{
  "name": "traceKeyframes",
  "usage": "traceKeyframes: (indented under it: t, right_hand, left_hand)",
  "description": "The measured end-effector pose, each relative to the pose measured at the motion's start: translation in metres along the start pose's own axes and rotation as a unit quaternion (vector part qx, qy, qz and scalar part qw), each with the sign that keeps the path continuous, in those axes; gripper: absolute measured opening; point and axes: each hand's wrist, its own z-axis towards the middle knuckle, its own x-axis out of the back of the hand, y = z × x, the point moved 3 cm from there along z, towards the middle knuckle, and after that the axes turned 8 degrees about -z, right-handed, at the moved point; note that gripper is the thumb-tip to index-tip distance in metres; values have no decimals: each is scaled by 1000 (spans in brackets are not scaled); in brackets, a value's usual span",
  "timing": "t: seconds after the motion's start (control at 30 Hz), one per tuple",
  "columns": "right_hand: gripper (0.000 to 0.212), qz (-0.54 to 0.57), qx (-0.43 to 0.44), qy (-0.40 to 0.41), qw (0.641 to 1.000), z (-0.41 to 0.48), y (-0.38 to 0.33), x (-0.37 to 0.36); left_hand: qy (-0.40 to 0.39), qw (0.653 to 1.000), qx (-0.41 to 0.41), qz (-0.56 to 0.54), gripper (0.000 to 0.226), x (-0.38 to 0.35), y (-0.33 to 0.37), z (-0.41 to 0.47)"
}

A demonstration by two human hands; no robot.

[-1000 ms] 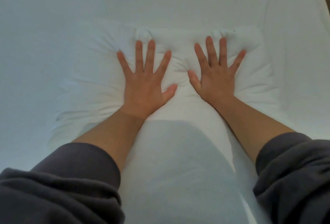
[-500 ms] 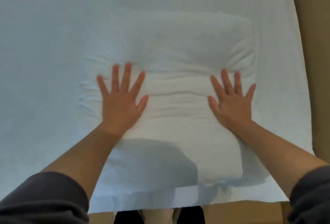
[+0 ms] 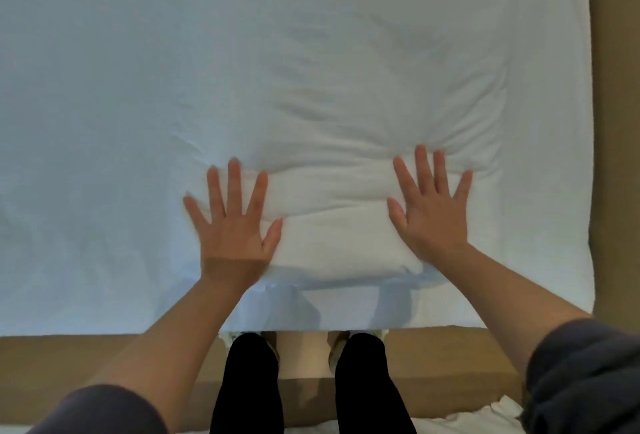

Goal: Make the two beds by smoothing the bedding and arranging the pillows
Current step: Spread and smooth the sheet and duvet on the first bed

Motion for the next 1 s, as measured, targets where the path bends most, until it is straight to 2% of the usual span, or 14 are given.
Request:
traceKeyframes:
  t: [0.1,0.23,0.27,0.37,0.5,0.53,0.57,0.6,0.67,0.73,0.83,0.87,0.93,1.0]
  right_hand:
    - [65,-10,-12,-46,999,-6,-6,4]
    - [66,22,8,-80,997,-5,-30,45]
    - [67,38,29,-79,996,-1,-39,58]
    - [69,77,105,-67,989,21,-84,101]
    - [66,51,215,-42,974,39,-163,134]
    - [65,41,226,-42,972,39,-178,134]
    - [65,34,226,-41,973,39,-188,132]
    - [65,31,218,-41,975,37,-194,129]
    - [65,28,202,-40,978,36,-196,123]
    - [66,23,199,-49,978,35,-192,121]
    - [66,18,213,-58,975,38,-185,125]
    - [66,19,216,-56,975,37,-183,125]
    - [68,17,217,-45,975,35,-182,122]
    - [72,17,212,-38,976,32,-185,118]
  left_hand:
    - [-25,998,46,-32,71,1,1,-9]
    - [-40,970,180,-157,73,16,-14,-32]
    - [-48,949,228,-212,74,16,-21,-42]
    - [-23,847,337,-410,73,27,-45,-64]
    - [-63,727,433,-530,63,33,-72,-69]
    - [-67,709,451,-538,54,34,-77,-68]
    - [-65,711,453,-534,34,36,-80,-66]
    - [-69,737,440,-508,17,36,-81,-65]
    - [-109,791,397,-452,25,31,-75,-66]
    - [-136,826,364,-408,24,24,-67,-76]
    - [-95,847,360,-379,12,21,-74,-86]
    - [-95,857,362,-354,19,20,-78,-85]
    - [-121,886,348,-281,38,23,-84,-76]
    - [-141,929,284,-191,24,23,-82,-64]
